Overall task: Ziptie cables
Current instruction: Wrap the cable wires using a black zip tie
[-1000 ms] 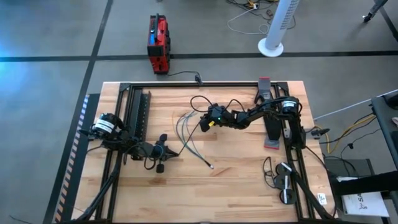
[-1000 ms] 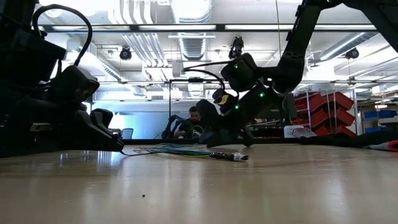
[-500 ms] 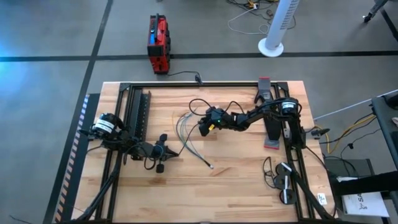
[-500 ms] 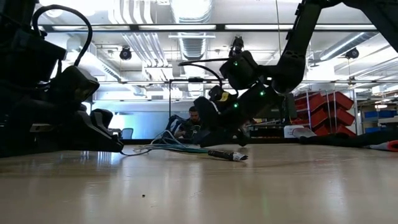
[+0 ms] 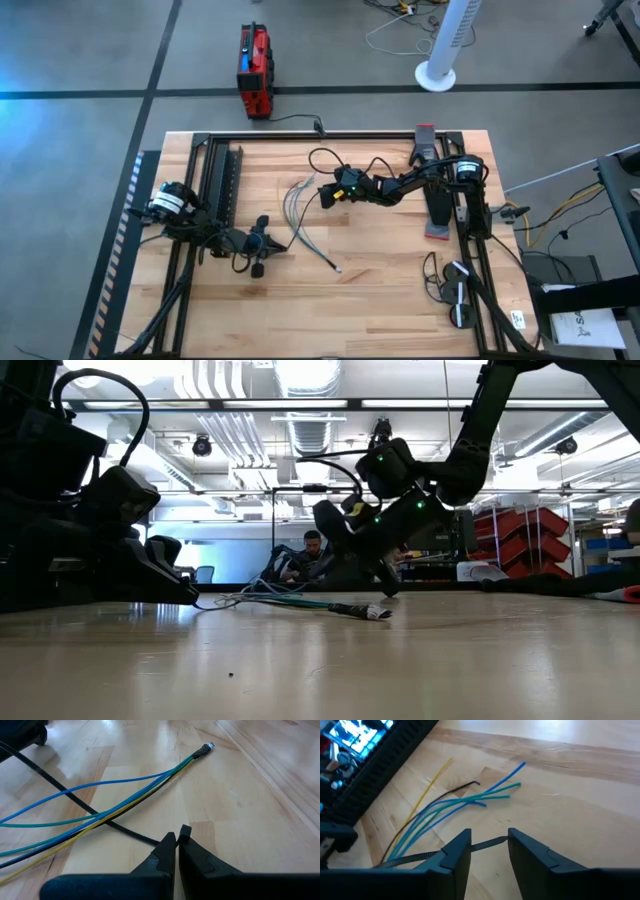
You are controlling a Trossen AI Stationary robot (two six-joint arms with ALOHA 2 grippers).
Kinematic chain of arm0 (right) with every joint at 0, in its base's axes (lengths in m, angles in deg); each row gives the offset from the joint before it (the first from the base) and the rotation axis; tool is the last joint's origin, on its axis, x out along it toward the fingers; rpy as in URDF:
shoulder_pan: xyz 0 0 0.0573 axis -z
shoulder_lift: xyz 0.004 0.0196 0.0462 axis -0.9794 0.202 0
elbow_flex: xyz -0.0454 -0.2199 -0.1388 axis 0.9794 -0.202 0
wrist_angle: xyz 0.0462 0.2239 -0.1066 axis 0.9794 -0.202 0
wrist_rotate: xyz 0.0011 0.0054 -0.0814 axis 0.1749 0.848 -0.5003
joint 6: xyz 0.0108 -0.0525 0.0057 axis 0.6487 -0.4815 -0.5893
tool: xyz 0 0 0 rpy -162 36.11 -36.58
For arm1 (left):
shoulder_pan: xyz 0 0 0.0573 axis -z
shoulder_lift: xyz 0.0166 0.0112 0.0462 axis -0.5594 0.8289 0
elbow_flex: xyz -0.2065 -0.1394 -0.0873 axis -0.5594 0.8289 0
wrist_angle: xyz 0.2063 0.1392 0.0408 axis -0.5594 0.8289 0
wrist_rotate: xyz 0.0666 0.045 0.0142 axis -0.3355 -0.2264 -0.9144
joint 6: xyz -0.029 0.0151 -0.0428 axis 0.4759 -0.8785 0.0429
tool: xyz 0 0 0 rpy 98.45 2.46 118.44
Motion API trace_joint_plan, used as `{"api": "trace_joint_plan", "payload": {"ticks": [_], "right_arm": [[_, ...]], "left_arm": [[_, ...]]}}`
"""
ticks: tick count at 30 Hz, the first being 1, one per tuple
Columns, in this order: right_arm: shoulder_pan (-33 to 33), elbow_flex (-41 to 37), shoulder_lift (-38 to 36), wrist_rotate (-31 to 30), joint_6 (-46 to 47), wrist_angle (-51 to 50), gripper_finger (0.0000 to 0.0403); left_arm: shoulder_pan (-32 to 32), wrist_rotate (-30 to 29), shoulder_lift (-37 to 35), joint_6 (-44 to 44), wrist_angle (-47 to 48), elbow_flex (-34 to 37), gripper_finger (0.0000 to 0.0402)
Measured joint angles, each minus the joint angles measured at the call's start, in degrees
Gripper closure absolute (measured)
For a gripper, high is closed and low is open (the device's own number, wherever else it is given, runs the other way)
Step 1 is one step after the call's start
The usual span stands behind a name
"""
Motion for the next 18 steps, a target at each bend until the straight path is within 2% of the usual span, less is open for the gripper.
{"api": "trace_joint_plan", "payload": {"ticks": [8,18], "right_arm": [[0.07,0.18,-0.28,1.14,6.54,0.02,0.0295],[0.26,0.24,-1.03,2.25,16.60,-0.09,0.0270]], "left_arm": [[0.00,0.00,0.00,-0.02,0.00,0.00,0.0402],[0.00,0.00,0.00,-0.02,0.00,0.00,0.0402]]}}
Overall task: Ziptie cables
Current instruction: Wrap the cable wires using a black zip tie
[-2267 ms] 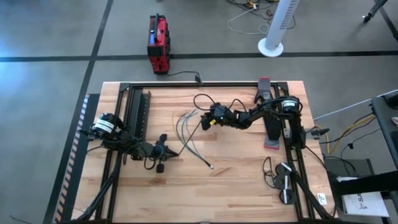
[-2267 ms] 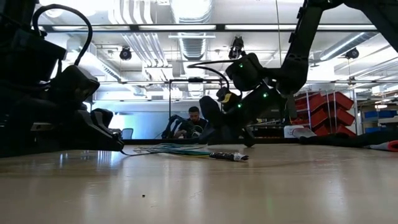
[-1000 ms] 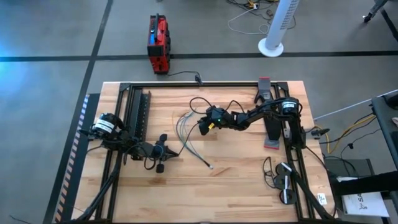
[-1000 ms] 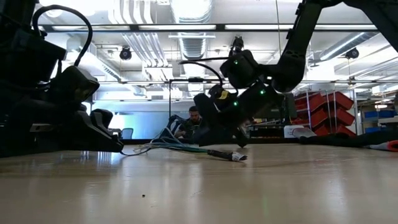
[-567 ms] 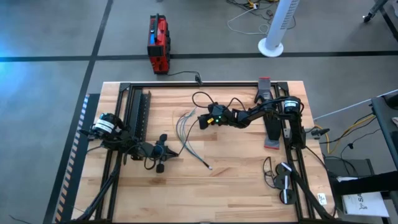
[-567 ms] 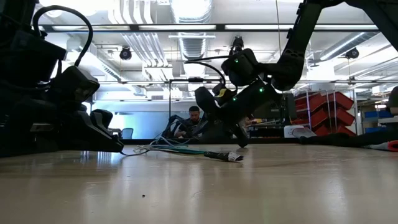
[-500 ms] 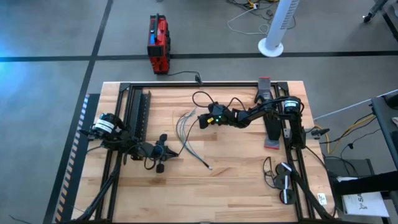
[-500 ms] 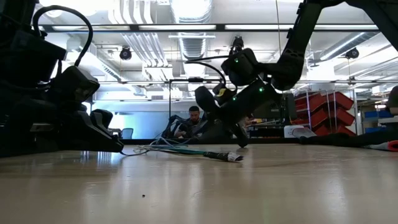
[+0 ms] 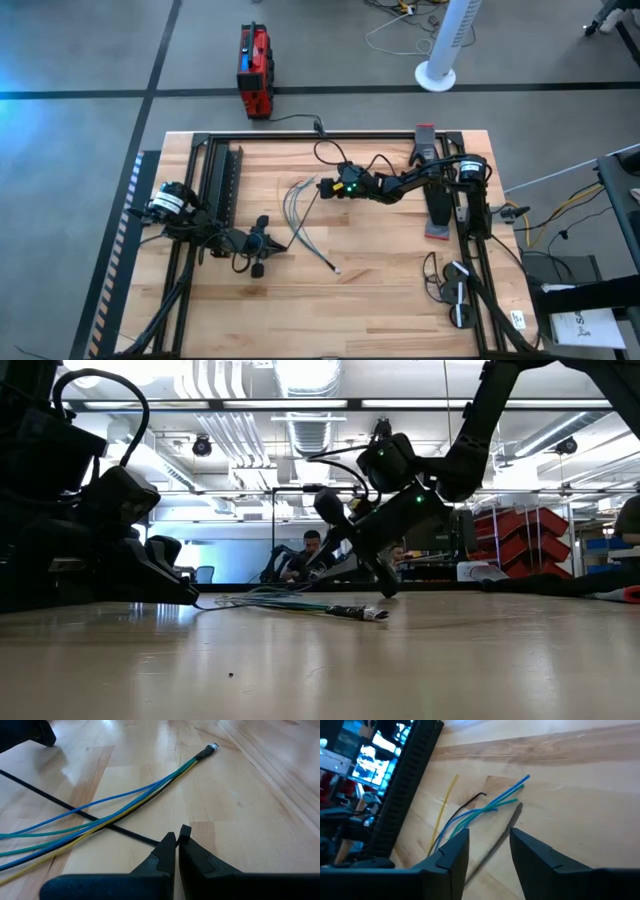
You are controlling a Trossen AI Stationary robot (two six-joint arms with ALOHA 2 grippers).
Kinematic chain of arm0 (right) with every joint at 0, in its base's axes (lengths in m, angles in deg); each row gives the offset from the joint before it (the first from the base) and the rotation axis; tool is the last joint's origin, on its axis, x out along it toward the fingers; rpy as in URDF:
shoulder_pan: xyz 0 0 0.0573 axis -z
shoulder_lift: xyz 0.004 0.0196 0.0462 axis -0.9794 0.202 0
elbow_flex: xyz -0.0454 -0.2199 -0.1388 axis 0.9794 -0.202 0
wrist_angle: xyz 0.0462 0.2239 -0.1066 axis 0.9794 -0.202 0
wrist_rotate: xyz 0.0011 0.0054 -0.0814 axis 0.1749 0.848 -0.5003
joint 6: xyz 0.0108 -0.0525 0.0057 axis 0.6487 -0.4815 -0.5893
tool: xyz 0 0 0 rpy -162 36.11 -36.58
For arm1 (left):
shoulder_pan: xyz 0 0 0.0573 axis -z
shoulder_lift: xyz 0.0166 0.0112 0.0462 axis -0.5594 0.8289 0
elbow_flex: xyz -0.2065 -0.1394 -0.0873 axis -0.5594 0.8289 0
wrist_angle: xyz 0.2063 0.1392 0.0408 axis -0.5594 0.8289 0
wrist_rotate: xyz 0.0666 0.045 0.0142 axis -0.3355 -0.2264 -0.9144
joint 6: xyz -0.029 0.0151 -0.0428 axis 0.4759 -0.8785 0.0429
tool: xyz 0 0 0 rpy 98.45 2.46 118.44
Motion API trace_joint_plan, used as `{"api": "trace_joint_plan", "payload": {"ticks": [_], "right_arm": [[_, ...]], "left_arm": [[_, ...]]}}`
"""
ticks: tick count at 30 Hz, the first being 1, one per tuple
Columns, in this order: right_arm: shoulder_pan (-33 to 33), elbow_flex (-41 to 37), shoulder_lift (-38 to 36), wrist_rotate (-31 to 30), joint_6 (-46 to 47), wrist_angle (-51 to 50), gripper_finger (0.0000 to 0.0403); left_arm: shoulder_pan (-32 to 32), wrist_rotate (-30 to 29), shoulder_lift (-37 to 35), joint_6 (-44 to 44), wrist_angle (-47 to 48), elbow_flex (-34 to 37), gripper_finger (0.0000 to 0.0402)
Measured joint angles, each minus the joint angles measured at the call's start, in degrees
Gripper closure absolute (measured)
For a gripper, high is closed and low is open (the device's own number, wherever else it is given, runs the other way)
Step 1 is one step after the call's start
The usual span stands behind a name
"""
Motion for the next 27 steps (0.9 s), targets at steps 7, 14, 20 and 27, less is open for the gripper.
{"api": "trace_joint_plan", "payload": {"ticks": [7,14,20,27], "right_arm": [[-0.04,0.00,-0.02,0.17,1.20,-0.15,0.0257],[-1.15,1.38,0.68,-1.85,-3.44,-1.40,0.0270],[-2.38,2.23,0.85,-4.56,-6.56,-2.59,0.0291],[-3.37,4.35,3.36,-6.87,-9.82,-2.48,0.0312]], "left_arm": [[0.00,0.00,0.00,-0.02,0.00,0.00,0.0402],[0.00,0.00,0.00,-0.63,0.00,0.00,0.0402],[0.02,0.00,0.00,-0.96,0.00,0.00,0.0402],[0.02,0.00,0.00,-1.26,-0.02,0.00,0.0402]]}}
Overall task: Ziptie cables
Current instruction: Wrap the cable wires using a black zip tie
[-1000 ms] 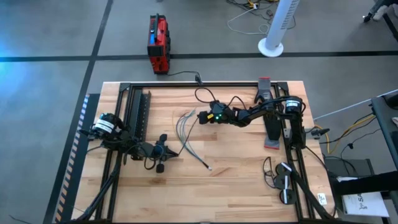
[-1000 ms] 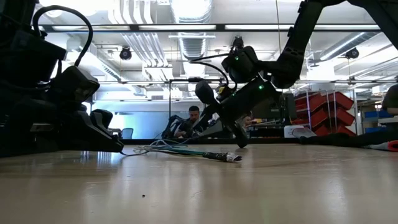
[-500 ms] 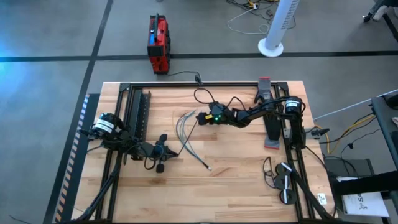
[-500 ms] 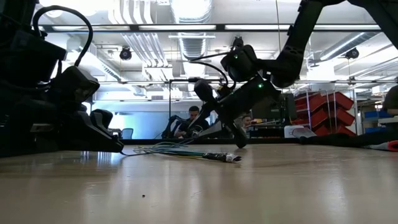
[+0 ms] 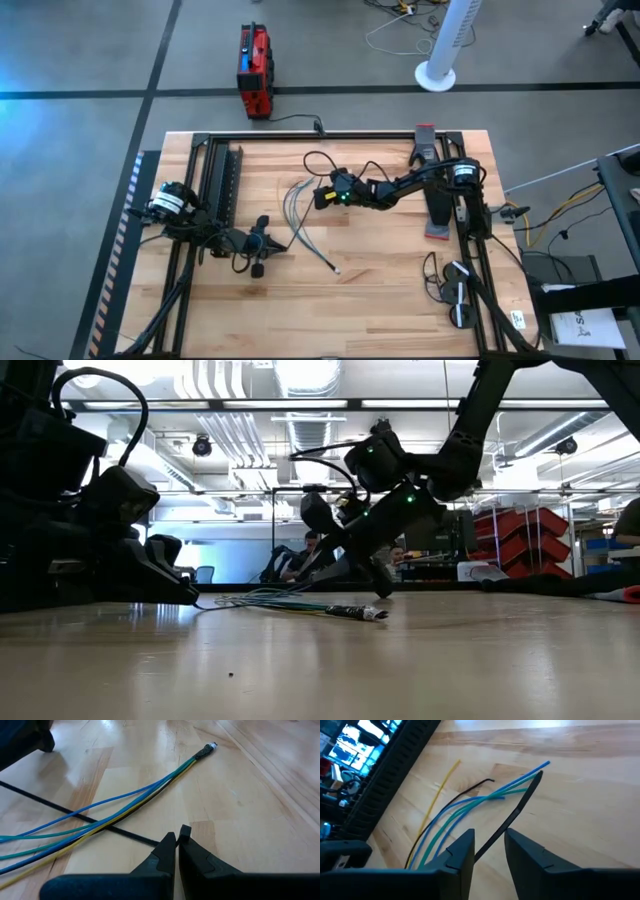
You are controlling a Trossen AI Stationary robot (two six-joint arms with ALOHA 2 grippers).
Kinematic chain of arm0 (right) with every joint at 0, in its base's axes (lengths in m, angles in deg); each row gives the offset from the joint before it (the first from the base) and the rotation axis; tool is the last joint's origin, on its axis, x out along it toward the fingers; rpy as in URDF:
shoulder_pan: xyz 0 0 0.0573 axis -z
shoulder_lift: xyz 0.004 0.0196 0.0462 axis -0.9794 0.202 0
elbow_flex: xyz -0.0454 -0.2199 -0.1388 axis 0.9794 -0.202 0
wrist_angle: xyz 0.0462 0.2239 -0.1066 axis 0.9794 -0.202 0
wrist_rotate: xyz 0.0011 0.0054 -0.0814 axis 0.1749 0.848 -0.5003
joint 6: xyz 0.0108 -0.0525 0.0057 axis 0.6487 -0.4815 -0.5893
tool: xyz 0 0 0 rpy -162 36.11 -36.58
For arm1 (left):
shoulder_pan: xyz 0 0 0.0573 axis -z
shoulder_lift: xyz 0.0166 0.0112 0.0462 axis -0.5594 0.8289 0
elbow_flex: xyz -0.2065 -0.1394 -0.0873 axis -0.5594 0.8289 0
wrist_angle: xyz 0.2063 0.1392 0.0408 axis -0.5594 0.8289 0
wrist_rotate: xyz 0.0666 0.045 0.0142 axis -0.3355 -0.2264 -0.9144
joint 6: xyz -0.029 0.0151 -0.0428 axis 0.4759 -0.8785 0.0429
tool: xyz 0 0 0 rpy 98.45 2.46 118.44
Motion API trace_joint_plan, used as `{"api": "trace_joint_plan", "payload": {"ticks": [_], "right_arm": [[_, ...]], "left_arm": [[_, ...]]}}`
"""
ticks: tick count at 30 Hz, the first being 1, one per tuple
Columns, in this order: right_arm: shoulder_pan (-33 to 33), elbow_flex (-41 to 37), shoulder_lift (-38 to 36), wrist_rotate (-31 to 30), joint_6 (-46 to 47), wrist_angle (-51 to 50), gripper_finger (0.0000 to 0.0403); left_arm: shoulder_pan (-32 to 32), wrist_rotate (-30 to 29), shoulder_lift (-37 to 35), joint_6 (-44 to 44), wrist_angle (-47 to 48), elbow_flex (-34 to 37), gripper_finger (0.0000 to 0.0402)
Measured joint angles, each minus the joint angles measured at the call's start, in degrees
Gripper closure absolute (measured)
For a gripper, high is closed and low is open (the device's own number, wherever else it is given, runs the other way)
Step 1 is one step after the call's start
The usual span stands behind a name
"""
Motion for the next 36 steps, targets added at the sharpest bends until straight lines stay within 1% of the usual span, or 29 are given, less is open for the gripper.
{"api": "trace_joint_plan", "payload": {"ticks": [4,7,11,14,18,23,26,31,36], "right_arm": [[-0.39,1.81,2.00,-0.77,-3.01,0.14,0.0321],[-0.80,2.71,2.86,-2.67,-6.02,0.20,0.0327],[-0.92,3.40,3.06,-2.38,-8.70,0.25,0.0338],[-1.12,3.65,3.18,-1.92,-11.67,0.52,0.0355],[-1.40,3.54,3.26,-2.14,-14.95,1.26,0.0392],[-3.32,2.88,3.30,-6.32,-20.51,3.03,0.0401],[-5.43,2.80,3.30,-10.12,-25.17,3.03,0.0402],[-10.10,2.77,3.33,-17.47,-37.17,6.14,0.0403],[-14.33,2.39,3.33,-21.08,-48.66,12.25,0.0403]], "left_arm": [[0.00,0.00,0.00,-0.01,0.00,0.02,0.0402],[0.00,0.01,0.00,-0.01,0.00,0.00,0.0402],[0.00,0.00,0.00,-0.01,0.00,0.02,0.0402],[0.00,0.00,0.00,-0.01,0.00,0.01,0.0402],[0.00,0.00,0.00,0.17,0.00,0.00,0.0402],[-0.02,-0.02,0.00,0.19,-0.60,0.02,0.0402],[-0.02,0.02,0.00,0.21,-2.28,0.02,0.0402],[0.02,0.02,0.00,-0.27,-6.29,0.02,0.0402],[-0.04,0.04,-0.10,-1.15,-9.25,-0.01,0.0402]]}}
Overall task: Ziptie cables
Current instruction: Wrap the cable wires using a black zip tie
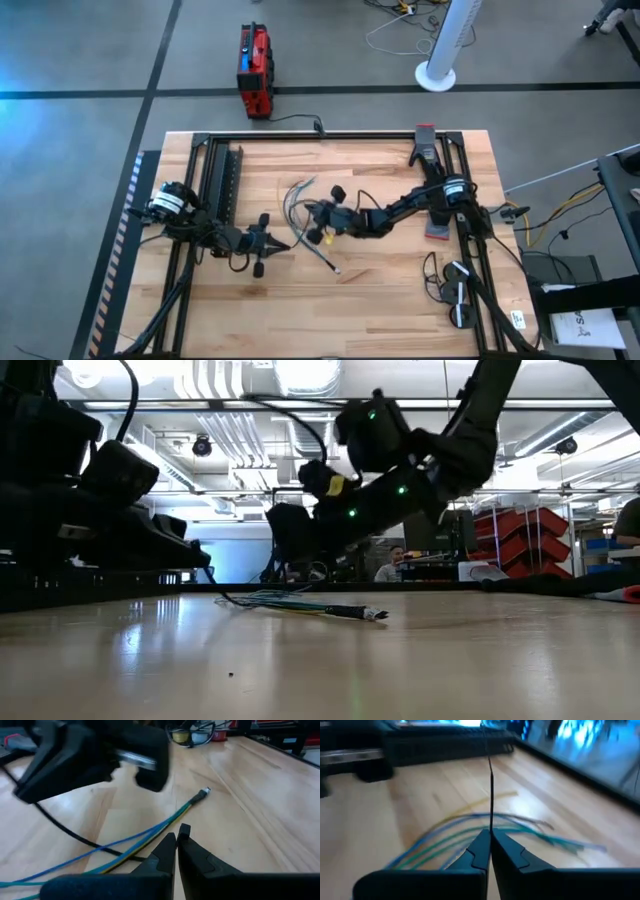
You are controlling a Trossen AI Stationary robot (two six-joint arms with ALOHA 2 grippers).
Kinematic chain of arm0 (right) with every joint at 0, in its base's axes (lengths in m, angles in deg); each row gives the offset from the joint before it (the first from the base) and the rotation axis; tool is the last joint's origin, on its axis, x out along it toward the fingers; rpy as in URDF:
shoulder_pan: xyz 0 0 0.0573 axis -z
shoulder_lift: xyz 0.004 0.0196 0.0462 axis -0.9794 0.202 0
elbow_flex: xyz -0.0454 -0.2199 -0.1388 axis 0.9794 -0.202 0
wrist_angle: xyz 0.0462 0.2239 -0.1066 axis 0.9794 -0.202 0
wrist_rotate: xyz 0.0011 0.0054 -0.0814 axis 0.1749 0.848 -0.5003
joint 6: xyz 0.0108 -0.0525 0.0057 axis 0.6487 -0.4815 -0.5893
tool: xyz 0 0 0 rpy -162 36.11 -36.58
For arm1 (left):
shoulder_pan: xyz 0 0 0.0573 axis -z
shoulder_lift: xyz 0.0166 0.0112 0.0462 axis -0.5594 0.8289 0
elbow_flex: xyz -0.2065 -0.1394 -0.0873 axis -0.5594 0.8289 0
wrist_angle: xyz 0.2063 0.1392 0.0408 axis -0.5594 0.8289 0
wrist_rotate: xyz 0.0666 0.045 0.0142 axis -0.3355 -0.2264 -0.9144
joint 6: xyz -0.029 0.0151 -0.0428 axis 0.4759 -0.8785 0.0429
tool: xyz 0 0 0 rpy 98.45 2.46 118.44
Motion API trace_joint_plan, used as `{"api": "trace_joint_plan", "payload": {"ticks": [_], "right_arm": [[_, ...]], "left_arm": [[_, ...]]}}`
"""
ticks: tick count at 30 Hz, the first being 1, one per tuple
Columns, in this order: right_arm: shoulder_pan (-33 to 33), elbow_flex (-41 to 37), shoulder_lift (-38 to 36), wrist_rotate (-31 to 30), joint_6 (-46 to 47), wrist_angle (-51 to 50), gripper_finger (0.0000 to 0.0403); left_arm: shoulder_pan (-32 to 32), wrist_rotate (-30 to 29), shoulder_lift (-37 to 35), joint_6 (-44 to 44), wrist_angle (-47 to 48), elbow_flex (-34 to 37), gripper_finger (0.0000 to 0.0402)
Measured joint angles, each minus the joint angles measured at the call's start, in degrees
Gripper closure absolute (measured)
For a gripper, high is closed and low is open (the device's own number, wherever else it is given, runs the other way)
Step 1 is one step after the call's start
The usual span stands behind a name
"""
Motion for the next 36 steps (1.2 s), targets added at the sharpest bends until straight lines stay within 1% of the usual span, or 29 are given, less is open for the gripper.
{"api": "trace_joint_plan", "payload": {"ticks": [3,6,11,16,18,22,24,26,27,32,36], "right_arm": [[-2.13,-0.72,-0.02,-0.55,-6.93,4.18,0.0403],[-3.82,-0.99,0.40,-0.58,-11.73,7.07,0.0403],[-7.01,-1.08,5.08,-0.42,-20.14,17.45,0.0403],[-9.94,-1.10,9.73,-5.25,-30.40,29.24,0.0403],[-10.35,-1.10,10.79,-6.19,-33.91,32.27,0.0403],[-10.38,-1.10,11.43,-8.59,-34.95,31.91,0.0403],[-10.13,-1.10,11.41,-10.46,-35.36,31.74,0.0403],[-10.01,-1.12,11.41,-10.43,-37.20,32.01,0.0403],[-10.01,-1.07,11.37,-10.23,-38.42,32.18,0.0403],[-10.10,-0.31,11.37,-9.76,-44.09,32.11,0.0403],[-10.23,-0.18,11.30,-9.51,-47.74,32.10,0.0403]], "left_arm": [[-0.01,-0.17,-0.71,-0.04,-0.14,-0.92,0.0402],[-0.17,-0.27,-1.50,-0.78,-0.16,-2.77,0.0402],[-0.44,-0.28,-2.72,-2.69,-0.18,-5.08,0.0402],[-1.09,-0.09,-5.86,-0.28,0.61,-3.78,0.0402],[-1.29,-0.09,-7.75,0.79,0.71,-3.18,0.0402],[-1.76,0.70,-11.48,4.63,1.60,-2.64,0.0402],[-2.48,4.08,-13.08,8.31,2.77,-2.64,0.0402],[-3.09,7.18,-14.12,11.62,4.26,-2.68,0.0402],[-3.23,7.81,-14.49,13.01,5.47,-2.83,0.0402],[-4.33,8.07,-15.56,18.98,13.02,-4.52,0.0402],[-5.29,8.09,-15.98,20.14,17.01,-6.44,0.0402]]}}
